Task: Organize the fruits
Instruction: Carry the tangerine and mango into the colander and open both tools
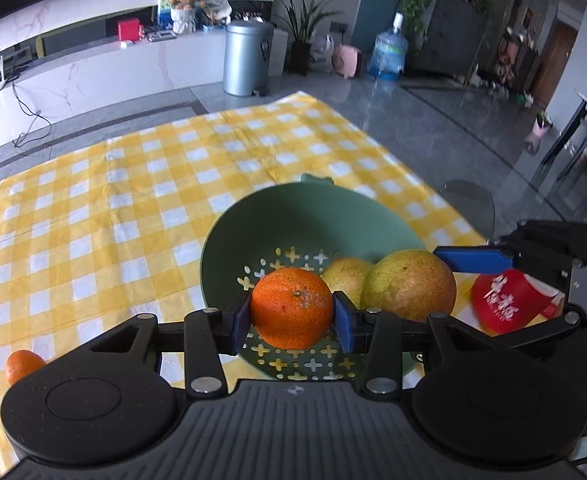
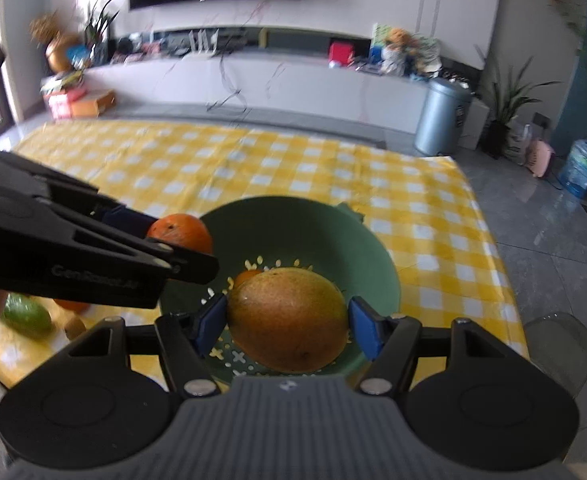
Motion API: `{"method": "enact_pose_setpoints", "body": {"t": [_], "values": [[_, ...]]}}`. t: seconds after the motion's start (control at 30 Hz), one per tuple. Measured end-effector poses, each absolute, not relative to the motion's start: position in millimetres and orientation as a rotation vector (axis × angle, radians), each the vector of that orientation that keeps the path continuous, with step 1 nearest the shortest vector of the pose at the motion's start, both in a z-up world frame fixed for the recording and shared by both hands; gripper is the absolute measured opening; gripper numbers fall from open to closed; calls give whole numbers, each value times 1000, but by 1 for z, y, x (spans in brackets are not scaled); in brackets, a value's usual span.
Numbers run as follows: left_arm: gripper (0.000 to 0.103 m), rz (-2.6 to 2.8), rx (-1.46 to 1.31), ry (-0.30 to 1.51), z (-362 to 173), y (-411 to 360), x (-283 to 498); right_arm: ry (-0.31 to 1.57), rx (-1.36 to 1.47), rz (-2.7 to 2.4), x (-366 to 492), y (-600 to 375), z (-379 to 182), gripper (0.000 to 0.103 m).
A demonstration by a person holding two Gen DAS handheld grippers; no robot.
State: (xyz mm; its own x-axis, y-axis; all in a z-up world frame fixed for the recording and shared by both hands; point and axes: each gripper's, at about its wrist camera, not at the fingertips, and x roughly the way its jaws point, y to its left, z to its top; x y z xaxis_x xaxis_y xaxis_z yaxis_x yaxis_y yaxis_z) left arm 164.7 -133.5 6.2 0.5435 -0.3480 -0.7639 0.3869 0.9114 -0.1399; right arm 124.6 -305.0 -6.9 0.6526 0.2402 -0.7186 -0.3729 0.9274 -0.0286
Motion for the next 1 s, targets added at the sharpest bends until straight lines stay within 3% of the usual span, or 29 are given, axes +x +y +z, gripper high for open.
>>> {"method": "enact_pose_setpoints", "body": {"t": [1.0], "values": [[49, -505, 155, 1031, -33, -148, 188, 1035, -274, 444, 156, -296, -31, 64]]}}
